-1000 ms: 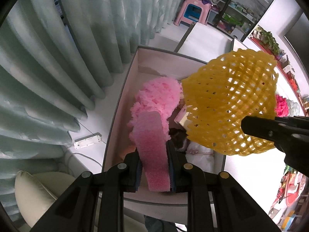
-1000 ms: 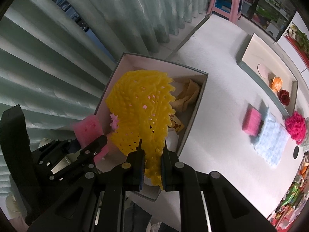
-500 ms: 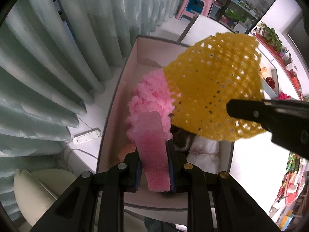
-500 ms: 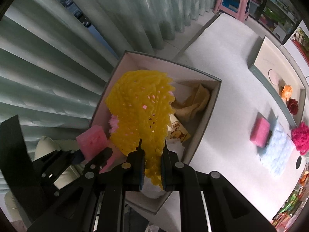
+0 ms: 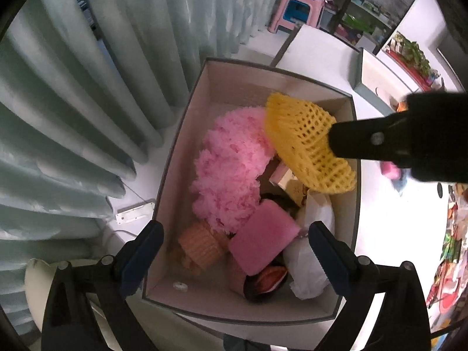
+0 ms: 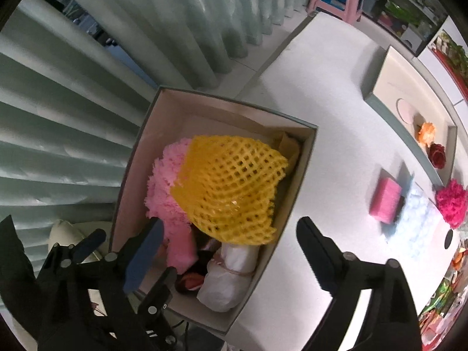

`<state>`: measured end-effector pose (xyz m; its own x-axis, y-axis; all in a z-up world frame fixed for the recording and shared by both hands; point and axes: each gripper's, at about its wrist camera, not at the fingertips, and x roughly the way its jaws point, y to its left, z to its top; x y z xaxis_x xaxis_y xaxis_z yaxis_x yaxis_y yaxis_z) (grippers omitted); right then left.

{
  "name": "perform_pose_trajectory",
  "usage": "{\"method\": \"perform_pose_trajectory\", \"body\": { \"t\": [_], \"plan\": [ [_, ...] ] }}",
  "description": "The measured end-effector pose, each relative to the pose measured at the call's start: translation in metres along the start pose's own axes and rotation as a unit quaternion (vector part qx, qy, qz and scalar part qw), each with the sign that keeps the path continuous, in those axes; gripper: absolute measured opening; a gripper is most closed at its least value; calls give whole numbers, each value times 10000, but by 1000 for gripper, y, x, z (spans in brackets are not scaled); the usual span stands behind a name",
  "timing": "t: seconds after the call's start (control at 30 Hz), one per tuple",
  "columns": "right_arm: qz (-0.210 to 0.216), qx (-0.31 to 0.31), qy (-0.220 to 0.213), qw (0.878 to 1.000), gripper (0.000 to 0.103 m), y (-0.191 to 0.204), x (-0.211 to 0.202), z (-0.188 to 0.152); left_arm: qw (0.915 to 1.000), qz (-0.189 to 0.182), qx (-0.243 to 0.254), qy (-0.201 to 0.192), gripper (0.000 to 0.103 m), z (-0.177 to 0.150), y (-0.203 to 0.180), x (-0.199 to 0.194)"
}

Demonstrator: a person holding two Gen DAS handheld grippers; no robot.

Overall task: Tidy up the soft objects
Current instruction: 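Open both tools to drop the sponge and mesh net into the box, then move the left tool to the second pink sponge while the right tool moves to the light-blue cloth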

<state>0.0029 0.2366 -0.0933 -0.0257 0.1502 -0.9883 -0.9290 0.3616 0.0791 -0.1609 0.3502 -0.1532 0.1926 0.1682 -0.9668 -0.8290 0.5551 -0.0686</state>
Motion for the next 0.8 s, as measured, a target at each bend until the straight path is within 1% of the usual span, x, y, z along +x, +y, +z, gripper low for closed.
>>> {"method": "perform_pose_trajectory", "body": {
  "t": [0.07, 0.13, 0.37, 0.57, 0.67, 0.8],
  "plan": [
    [-30, 27, -54, 10000, 98, -2, -6, -5, 10000, 46, 19, 21, 102, -2, 0, -1],
    [-20, 33, -47, 10000, 103, -3, -10, -12, 10000, 90, 31, 30, 102, -4, 1, -2],
    [63, 79, 12, 9999, 103, -3, -15, -28, 9997, 210, 31, 115, 102, -11, 3, -5],
    [130, 143, 24, 9998, 103, -14, -21, -44, 9997, 102, 63, 219, 102, -13, -3, -13],
    [125, 367, -23, 9992, 103, -34, -27, -55, 9994, 41, 262, 239, 102, -11, -19, -17],
    [137, 895, -55, 9959, 103, -82, -30, -77, 9981, -112, 561, 211, 102, -4, -53, -25]
  ]
}}
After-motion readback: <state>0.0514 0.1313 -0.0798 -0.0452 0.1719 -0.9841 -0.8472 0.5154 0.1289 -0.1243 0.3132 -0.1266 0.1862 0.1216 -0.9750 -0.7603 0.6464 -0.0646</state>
